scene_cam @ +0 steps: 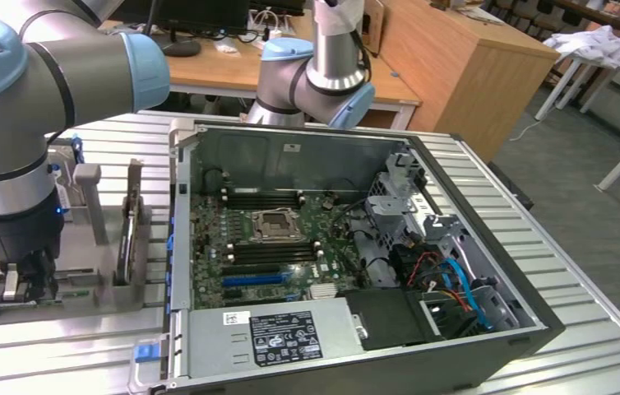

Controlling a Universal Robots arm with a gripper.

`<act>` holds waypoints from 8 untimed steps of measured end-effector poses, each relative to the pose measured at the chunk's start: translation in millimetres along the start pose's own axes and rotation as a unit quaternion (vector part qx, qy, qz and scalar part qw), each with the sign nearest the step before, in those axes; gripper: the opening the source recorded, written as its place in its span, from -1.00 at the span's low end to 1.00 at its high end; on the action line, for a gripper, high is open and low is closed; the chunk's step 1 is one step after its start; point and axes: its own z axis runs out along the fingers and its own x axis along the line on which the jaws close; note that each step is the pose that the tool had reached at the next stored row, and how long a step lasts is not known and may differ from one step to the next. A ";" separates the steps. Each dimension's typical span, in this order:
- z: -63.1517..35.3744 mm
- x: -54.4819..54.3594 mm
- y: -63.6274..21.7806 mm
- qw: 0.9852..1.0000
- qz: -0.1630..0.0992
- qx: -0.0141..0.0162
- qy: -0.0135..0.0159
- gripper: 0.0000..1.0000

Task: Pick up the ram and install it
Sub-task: 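Pick up the ram and move it above insertion slot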

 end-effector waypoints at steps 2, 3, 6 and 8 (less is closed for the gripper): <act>-1.2 0.0 0.1 1.000 0.000 0.000 0.000 -0.76; -2.2 0.0 0.2 1.000 0.000 0.000 0.000 -0.76; -6.0 -0.1 0.3 1.000 0.000 0.000 0.000 -0.76; -8.9 -0.1 0.4 1.000 0.000 0.000 0.000 -0.76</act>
